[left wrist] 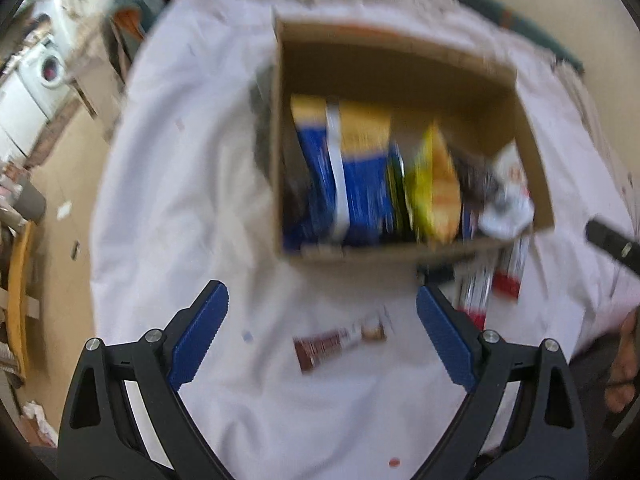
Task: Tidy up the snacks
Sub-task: 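Move the left tool to the brown chocolate bar and grasp it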
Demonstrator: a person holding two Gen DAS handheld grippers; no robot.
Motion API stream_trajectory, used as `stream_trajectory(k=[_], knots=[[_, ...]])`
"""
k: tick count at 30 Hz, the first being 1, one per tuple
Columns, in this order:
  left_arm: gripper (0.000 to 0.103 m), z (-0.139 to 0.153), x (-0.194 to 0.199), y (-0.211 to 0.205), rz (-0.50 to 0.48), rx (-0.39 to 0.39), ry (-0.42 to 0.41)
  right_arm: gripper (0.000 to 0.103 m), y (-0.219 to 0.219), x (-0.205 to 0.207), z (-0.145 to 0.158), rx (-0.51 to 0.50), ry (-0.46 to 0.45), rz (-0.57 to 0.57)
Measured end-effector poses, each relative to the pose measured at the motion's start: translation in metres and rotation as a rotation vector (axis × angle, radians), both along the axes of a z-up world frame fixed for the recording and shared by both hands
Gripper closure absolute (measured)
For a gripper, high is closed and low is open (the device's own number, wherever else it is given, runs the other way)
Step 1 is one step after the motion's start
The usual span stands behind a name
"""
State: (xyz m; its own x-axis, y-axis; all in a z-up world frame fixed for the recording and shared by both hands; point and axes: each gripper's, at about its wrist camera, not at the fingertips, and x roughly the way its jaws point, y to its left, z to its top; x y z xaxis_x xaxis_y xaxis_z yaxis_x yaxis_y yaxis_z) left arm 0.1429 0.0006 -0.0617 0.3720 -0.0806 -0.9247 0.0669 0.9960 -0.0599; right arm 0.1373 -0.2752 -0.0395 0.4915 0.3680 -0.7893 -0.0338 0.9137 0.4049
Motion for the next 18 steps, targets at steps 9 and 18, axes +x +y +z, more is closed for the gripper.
stream_trajectory(k=[9, 18], knots=[[0.009, -0.065, 0.010, -0.020, -0.058, 0.030, 0.231, 0.008, -0.013, -0.002, -0.002, 0.029, 0.010, -0.031], [0.085, -0.088, 0.012, -0.042, -0.165, 0.074, 0.272, 0.008, -0.013, 0.000, -0.003, 0.021, 0.010, -0.031]])
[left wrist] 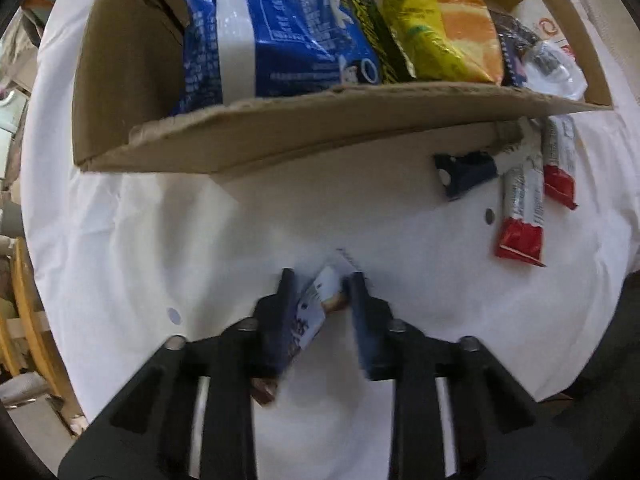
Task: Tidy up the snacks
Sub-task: 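Move the left tool to the brown chocolate bar and grasp it, then grasp the white bar with red end using the right tool while the left holds the chocolate bar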
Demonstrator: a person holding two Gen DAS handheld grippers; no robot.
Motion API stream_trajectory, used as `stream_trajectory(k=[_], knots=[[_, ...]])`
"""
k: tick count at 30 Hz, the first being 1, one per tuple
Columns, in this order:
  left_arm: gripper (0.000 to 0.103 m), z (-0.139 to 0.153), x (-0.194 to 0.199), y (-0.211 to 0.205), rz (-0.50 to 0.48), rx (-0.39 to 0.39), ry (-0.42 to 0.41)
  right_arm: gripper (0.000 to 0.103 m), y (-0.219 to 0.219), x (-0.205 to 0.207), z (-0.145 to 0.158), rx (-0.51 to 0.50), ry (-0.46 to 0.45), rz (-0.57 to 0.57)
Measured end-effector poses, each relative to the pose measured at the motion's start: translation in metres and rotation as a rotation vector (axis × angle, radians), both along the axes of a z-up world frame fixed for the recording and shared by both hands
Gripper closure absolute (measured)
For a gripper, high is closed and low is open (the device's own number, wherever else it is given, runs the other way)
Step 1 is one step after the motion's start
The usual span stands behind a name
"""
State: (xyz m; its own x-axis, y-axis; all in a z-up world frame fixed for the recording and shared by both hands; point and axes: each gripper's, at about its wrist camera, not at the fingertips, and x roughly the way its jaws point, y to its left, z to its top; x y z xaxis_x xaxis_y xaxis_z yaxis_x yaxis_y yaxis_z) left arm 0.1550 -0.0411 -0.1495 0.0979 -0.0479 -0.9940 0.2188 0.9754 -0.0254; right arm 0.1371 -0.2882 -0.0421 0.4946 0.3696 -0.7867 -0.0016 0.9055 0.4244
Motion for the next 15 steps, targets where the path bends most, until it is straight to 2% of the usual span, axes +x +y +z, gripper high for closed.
stream_trajectory(k=[4, 11, 15], knots=[[0.092, 0.008, -0.011, -0.002, -0.012, -0.052, 0.012, 0.008, -0.003, 0.003, -0.003, 0.026, 0.022, -0.014], [0.092, 0.035, -0.033, 0.009, 0.066, -0.127, -0.003, 0.008, -0.004, 0.006, -0.008, 0.044, 0.046, -0.018], [0.092, 0.046, -0.044, 0.017, 0.113, -0.143, -0.034, 0.008, -0.006, 0.006, -0.019, 0.087, 0.100, -0.016]])
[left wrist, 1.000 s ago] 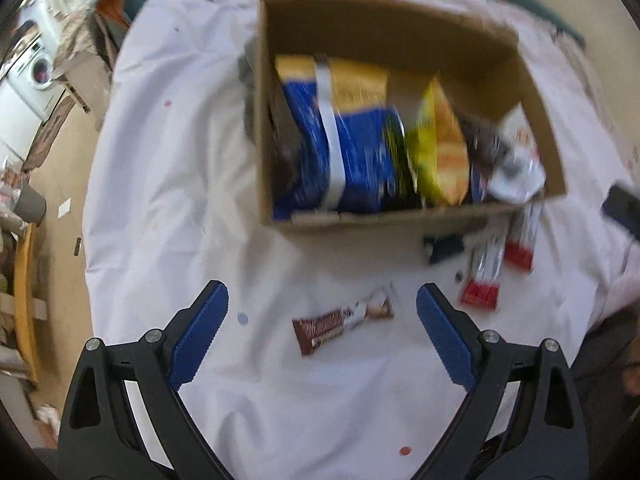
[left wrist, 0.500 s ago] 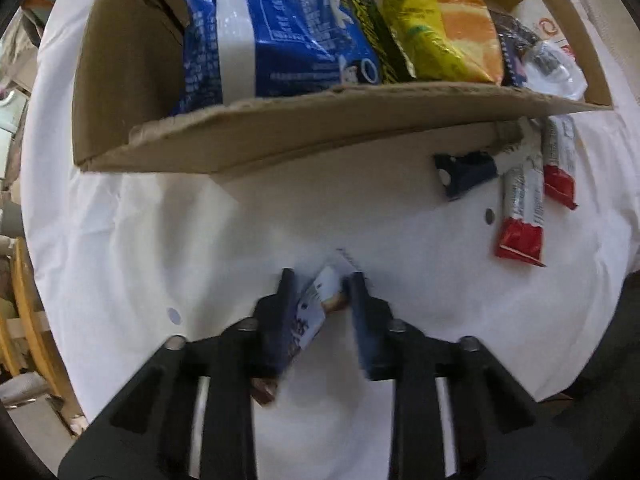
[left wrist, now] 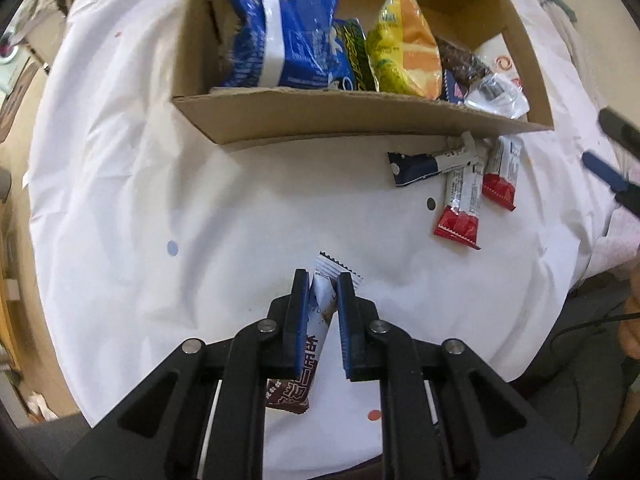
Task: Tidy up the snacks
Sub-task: 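Grasp the white bar with red end using the right tool while the left holds the chocolate bar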
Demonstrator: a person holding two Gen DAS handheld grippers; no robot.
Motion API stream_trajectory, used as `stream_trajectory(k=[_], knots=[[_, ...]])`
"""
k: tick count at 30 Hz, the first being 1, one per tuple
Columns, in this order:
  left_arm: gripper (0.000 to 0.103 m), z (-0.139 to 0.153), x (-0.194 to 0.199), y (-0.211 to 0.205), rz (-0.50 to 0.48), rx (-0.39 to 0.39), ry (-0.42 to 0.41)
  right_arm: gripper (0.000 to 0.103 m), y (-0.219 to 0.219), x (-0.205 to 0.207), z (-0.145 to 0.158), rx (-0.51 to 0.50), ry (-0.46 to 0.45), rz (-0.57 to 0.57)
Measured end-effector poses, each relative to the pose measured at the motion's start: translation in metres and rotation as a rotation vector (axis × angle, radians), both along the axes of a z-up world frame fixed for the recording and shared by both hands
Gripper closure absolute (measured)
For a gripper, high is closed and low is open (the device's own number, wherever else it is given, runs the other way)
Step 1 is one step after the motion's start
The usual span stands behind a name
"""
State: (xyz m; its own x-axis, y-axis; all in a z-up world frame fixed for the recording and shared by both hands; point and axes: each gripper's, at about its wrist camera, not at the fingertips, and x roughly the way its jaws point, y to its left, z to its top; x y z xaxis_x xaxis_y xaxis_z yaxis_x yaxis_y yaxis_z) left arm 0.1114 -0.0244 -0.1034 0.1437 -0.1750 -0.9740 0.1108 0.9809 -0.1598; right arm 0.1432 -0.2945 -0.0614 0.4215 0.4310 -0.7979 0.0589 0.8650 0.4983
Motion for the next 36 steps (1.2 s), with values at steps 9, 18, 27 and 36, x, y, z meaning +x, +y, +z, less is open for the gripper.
stream_trajectory(k=[9, 18, 27, 36], knots=[[0.092, 0.037, 0.003, 0.023, 0.107, -0.019, -0.152, 0.046, 0.035, 0.008, -0.065, 0.120, 0.274, 0.113], [0.092, 0.043, 0.008, 0.032, 0.162, -0.020, -0.184, 0.046, 0.091, 0.028, -0.096, -0.147, 0.332, 0.175], [0.092, 0.042, 0.008, 0.035, 0.183, -0.048, -0.171, 0.056, 0.126, 0.026, -0.100, -0.371, 0.247, 0.271], [0.092, 0.043, 0.008, 0.034, 0.189, -0.041, -0.183, 0.069, 0.147, -0.006, -0.092, -0.281, 0.208, 0.460]])
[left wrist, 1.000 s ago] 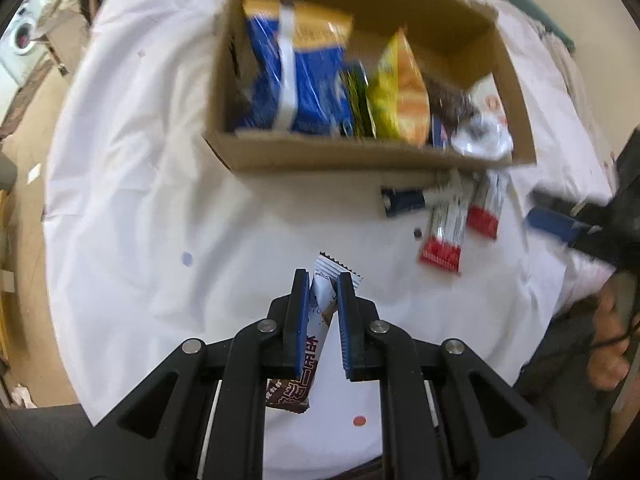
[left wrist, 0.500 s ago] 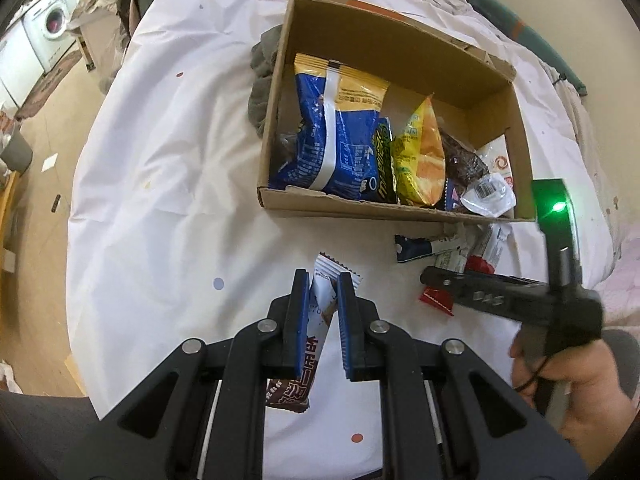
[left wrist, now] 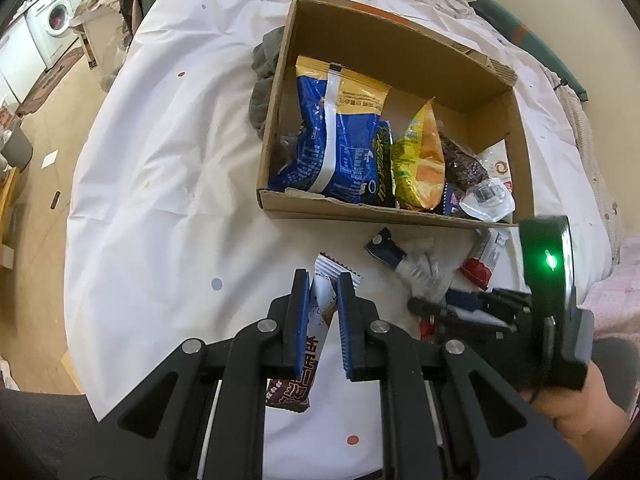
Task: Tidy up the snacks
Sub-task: 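Grasp the white bar with red end using the right tool while the left holds the chocolate bar, then carry the chocolate bar and white bar into the box and open both tools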
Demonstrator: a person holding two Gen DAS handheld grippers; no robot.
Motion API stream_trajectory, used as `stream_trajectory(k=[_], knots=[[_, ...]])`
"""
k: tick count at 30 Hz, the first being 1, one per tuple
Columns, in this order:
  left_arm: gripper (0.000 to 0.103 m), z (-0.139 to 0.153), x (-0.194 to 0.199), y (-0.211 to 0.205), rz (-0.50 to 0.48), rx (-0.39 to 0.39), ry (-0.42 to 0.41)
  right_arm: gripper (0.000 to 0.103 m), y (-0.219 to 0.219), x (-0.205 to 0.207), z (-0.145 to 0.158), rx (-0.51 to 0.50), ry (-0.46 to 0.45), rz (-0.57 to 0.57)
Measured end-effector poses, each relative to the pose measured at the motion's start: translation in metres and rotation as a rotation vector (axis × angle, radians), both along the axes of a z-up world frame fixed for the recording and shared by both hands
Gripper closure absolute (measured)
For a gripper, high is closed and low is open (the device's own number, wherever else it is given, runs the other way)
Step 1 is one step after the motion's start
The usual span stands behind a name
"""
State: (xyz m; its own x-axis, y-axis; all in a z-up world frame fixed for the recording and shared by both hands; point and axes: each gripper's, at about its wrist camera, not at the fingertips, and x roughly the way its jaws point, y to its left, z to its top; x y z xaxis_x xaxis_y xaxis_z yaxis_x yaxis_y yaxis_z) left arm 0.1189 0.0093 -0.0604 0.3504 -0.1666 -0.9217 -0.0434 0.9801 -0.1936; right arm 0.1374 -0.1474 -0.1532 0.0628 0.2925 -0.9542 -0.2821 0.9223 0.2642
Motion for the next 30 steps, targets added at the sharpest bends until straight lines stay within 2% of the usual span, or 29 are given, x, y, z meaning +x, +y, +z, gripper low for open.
stream_trajectory(k=[5, 12, 17, 21, 30], knots=[[0.092, 0.001, 0.001, 0.009, 0.041, 0.011, -0.005, 0.069, 0.008, -0.023, 0.004, 0.101, 0.026, 0.097], [0.092, 0.000, 0.002, 0.021, 0.087, 0.016, -0.008, 0.069, 0.001, -0.051, 0.022, 0.167, 0.049, 0.128], [0.092, -0.002, 0.003, 0.019, 0.093, 0.028, -0.010, 0.069, 0.001, -0.053, 0.040, 0.199, -0.012, 0.131], [0.092, 0.001, 0.003, 0.017, 0.083, 0.032, -0.038, 0.069, -0.016, -0.057, 0.054, 0.230, -0.054, 0.110], [0.092, 0.032, 0.002, 0.007, 0.047, -0.084, -0.173, 0.069, -0.032, -0.042, 0.080, 0.276, -0.148, 0.025]])
